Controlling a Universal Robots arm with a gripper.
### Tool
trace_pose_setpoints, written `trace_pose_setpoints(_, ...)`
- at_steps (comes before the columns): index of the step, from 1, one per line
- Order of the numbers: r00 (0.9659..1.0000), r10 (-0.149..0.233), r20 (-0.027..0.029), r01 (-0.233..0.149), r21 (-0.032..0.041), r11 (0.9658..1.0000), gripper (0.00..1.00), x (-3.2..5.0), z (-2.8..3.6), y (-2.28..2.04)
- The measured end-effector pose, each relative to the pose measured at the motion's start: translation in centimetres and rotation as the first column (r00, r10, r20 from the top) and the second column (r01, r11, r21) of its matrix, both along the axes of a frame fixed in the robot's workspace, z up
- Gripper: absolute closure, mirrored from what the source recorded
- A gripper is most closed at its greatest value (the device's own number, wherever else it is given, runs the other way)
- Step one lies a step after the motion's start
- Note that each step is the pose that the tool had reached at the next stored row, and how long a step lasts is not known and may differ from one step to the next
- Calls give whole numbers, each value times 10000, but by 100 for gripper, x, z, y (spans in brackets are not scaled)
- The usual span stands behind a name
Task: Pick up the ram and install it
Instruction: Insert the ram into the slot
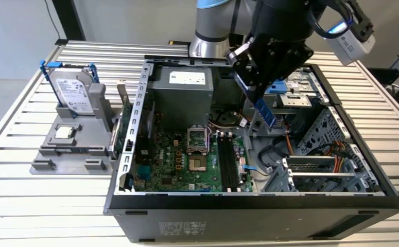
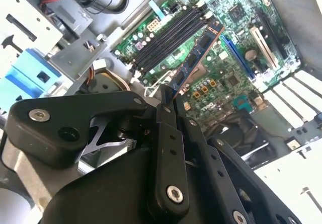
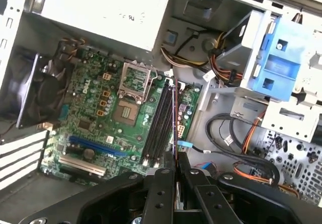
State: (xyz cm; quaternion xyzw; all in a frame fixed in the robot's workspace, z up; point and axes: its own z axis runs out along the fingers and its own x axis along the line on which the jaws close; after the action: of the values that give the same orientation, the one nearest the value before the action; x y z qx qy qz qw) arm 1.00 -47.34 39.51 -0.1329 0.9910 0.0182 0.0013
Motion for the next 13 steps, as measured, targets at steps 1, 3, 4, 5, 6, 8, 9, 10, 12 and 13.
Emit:
trace_pose_setpoints(1,9999,-146,0,146,-1,9999,100,0,0,0)
trace_pose_setpoints(3,9991,-433,0,433,0,9991,100,0,0,0)
trace_pose_setpoints(4,9985,-553,0,553,0,9985,100,0,0,0)
trace_pose_setpoints(5,9976,-696,0,696,0,9976,100,0,0,0)
trace_pose_setpoints(6,9965,-833,0,833,-1,9965,100,0,0,0)
trace_pose_setpoints(8,9939,-1103,0,1103,1,9939,100,0,0,0)
trace_pose_setpoints(9,9923,-1238,0,1238,1,9923,100,0,0,0)
trace_pose_setpoints(10,9907,-1361,0,1361,1,9907,100,0,0,0)
trace_pose_setpoints(12,9868,-1617,0,1617,1,9868,100,0,0,0)
trace_pose_setpoints(13,9846,-1747,0,1747,1,9846,100,0,0,0)
